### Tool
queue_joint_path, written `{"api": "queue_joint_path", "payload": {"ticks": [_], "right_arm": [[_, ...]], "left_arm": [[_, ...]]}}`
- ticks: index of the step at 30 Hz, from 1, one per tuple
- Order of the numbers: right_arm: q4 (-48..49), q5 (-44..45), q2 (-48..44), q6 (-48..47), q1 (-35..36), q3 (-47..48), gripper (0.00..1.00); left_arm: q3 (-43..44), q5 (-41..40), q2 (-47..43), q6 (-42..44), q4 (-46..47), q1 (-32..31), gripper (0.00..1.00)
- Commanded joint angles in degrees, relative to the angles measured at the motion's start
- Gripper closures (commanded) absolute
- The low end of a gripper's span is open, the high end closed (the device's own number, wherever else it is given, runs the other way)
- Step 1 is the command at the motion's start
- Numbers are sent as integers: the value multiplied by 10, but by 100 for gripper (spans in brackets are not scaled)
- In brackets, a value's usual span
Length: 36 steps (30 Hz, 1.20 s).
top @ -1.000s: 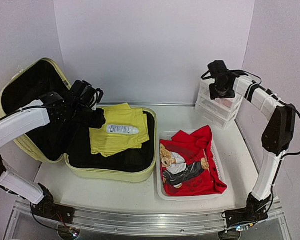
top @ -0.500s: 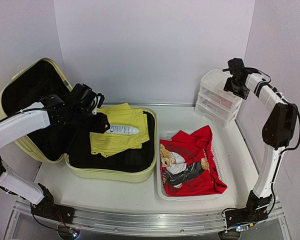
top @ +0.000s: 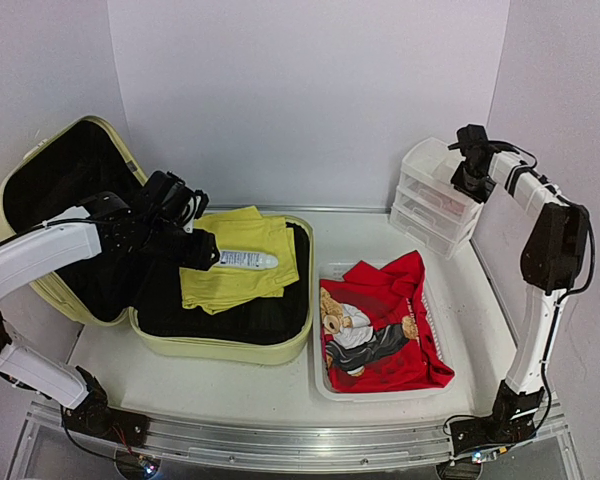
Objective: Open, take out, and arrange the luggage
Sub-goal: Adjust the makeup in the opened luggage.
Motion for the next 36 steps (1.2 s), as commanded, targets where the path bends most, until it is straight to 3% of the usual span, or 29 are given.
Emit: {"api": "queue_joint_path", "payload": {"ticks": [1, 7, 9, 10, 12, 16, 21, 26, 30, 36], "right_arm": [[-6, -30, -69, 20, 5, -45, 74], [-2, -45, -154, 22, 22, -113, 77], [0, -56, -175, 19, 23, -131, 73], [0, -63, -183, 15, 23, -136, 68], [0, -73, -197, 4, 24, -144, 49], [0, -120, -236, -43, 24, -155, 34], [10, -236, -282, -109, 34, -169, 33], [19, -297, -295, -200, 126, -183, 36], [41, -363, -268, -248, 199, -194, 36], [91, -428, -250, -253, 218, -227, 36]], "left_arm": [[21, -25, -2, 21, 12, 3, 43], [43, -36, 32, 24, 12, 4, 44], [49, -40, 43, 21, 12, 7, 44], [50, -41, 47, 19, 12, 10, 44], [51, -45, 52, 11, 12, 14, 44], [39, -45, 50, -7, 12, 28, 43], [24, -29, 54, -24, 12, 55, 41], [24, -10, 73, -23, 16, 68, 20], [51, 29, 110, 56, 33, 63, 19], [109, -1, 181, 288, 60, 32, 18]]}}
